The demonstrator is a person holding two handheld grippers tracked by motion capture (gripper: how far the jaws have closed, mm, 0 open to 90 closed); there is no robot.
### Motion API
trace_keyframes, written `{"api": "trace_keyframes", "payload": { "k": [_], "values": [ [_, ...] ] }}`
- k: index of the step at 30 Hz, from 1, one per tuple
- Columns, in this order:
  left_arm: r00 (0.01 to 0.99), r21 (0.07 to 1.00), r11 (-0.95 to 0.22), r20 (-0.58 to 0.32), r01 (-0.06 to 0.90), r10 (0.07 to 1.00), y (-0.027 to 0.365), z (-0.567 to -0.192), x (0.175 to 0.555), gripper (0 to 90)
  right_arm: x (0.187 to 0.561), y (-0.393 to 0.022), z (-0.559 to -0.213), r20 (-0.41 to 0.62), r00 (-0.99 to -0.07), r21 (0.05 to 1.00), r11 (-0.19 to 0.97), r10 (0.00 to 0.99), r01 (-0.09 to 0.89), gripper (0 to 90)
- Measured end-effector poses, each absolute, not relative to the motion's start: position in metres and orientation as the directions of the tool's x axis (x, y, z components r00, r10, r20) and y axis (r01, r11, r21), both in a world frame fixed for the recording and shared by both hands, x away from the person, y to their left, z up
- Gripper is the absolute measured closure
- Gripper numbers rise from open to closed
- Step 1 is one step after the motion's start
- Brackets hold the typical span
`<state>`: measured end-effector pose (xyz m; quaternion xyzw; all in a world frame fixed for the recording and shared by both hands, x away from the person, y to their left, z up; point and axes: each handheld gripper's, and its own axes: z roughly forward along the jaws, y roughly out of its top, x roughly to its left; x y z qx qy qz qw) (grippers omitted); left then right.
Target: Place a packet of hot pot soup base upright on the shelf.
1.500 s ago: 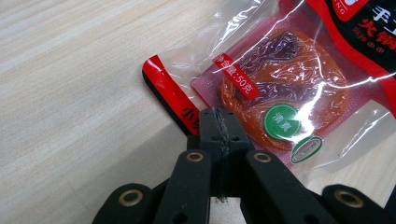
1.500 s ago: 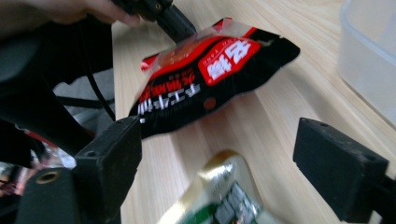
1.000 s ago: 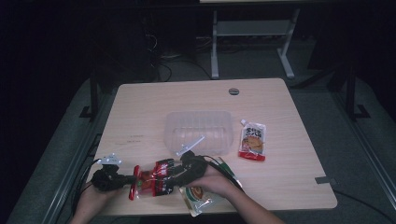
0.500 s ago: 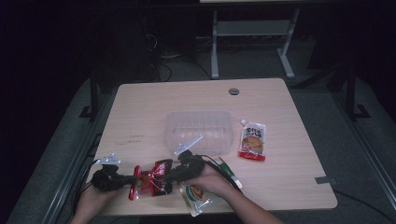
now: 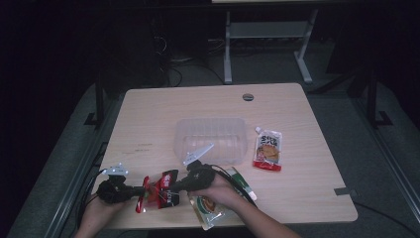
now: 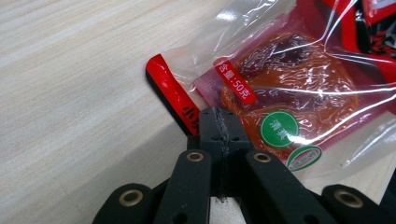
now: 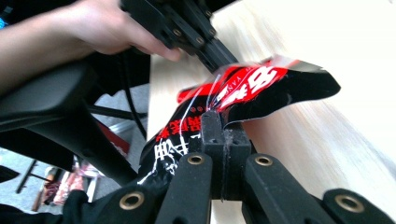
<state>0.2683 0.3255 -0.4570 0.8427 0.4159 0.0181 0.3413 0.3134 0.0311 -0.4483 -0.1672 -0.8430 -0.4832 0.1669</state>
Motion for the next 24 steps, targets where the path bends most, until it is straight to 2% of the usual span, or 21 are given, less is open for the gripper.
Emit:
{"api": "trace_keyframes", "payload": {
  "k": [9,15,21,24],
  "values": [
    [0.695,0.594,-0.475,-0.208,0.649,0.688,0.315,-0.455,0.268,89.9,0.311,0.028,-0.441,0.440,-0.896,0.804,0.419,0.056,0.421,90.0],
    [0.687,0.653,-0.412,-0.235,0.636,0.687,0.318,-0.443,0.265,89.8,0.314,0.018,-0.432,0.462,-0.886,0.816,0.370,0.044,0.444,90.0],
    [0.705,0.666,-0.428,-0.210,0.610,0.678,0.318,-0.439,0.262,89.7,0.315,0.010,-0.422,0.448,-0.893,0.833,0.345,0.040,0.433,90.0],
    [0.701,0.674,-0.420,-0.206,0.608,0.683,0.319,-0.437,0.261,84.4,0.314,0.005,-0.418,0.437,-0.899,0.843,0.331,0.036,0.423,90.0]
  ]
}}
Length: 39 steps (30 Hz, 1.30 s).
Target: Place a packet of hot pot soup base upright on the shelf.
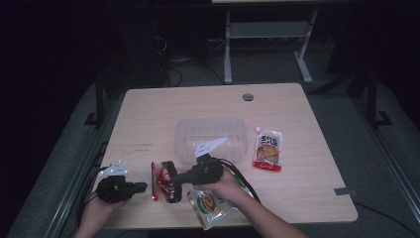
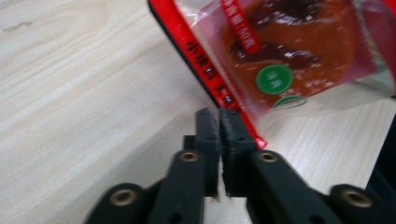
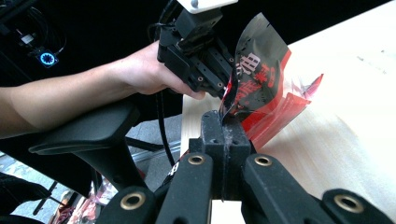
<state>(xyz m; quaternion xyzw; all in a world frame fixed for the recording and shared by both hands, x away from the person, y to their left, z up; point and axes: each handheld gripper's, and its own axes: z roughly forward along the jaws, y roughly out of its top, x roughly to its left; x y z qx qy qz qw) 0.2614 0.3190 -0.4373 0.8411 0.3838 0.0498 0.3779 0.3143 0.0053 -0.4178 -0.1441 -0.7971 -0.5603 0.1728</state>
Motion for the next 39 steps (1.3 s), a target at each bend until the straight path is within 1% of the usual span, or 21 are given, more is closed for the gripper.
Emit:
{"api": "trace_keyframes", "payload": {
  "k": [7,12,22,30,39],
  "values": [
    [0.695,0.676,-0.416,-0.198,0.608,0.691,0.323,-0.437,0.261,70.2,0.315,-0.010,-0.405,0.416,-0.908,0.861,0.300,0.047,0.411,90.0],
    [0.691,0.674,-0.412,-0.206,0.614,0.693,0.323,-0.439,0.262,64.4,0.316,-0.021,-0.397,0.407,-0.911,0.871,0.273,0.065,0.409,90.0],
    [0.695,0.664,-0.422,-0.207,0.617,0.689,0.322,-0.441,0.264,58.3,0.320,-0.050,-0.374,0.378,-0.920,0.892,0.225,0.102,0.391,90.0],
    [0.695,0.650,-0.435,-0.206,0.624,0.689,0.320,-0.445,0.265,45.7,0.325,-0.072,-0.359,0.360,-0.921,0.904,0.188,0.150,0.384,90.0],
    [0.698,0.655,-0.436,-0.198,0.616,0.688,0.320,-0.445,0.266,44.2,0.335,-0.099,-0.349,0.355,-0.911,0.911,0.139,0.211,0.388,90.0]
  ]
}}
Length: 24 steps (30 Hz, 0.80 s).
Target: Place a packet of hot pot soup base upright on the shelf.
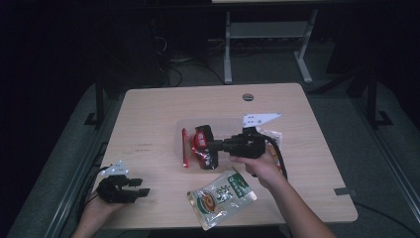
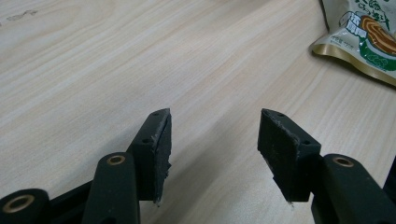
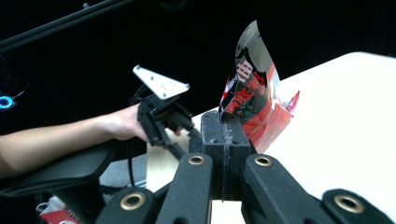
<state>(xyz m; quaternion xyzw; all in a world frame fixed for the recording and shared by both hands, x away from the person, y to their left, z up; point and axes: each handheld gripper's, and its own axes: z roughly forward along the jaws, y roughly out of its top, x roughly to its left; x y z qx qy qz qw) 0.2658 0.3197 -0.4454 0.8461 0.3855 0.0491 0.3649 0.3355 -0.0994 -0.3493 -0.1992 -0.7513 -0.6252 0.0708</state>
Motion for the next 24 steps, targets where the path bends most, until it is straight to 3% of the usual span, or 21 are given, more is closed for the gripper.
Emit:
{"api": "trace_keyframes", "payload": {
  "k": [24],
  "values": [
    [0.705,0.651,-0.448,-0.195,0.613,0.682,0.320,-0.447,0.266,40.4,0.356,-0.165,-0.345,0.349,-0.852,0.911,0.072,0.390,0.406,90.0]
  ]
}}
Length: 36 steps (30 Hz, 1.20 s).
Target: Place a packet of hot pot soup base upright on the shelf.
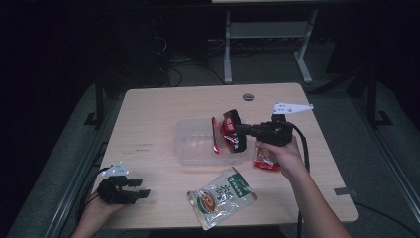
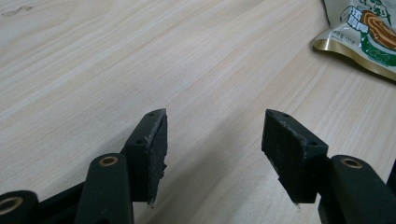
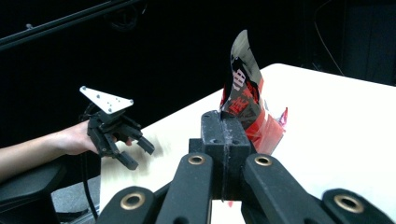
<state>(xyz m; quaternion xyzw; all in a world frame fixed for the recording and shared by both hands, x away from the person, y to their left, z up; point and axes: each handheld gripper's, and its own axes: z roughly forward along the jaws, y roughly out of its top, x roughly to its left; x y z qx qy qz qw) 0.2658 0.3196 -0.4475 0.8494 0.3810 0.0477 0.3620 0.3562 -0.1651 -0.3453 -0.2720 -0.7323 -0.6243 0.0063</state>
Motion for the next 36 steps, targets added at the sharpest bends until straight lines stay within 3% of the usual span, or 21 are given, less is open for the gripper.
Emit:
{"api": "trace_keyframes", "payload": {
  "k": [36],
  "values": [
    [0.713,0.633,-0.464,-0.206,0.619,0.670,0.318,-0.451,0.266,38.6,0.371,-0.163,-0.365,0.357,-0.801,0.895,0.068,0.481,0.440,90.0]
  ]
}}
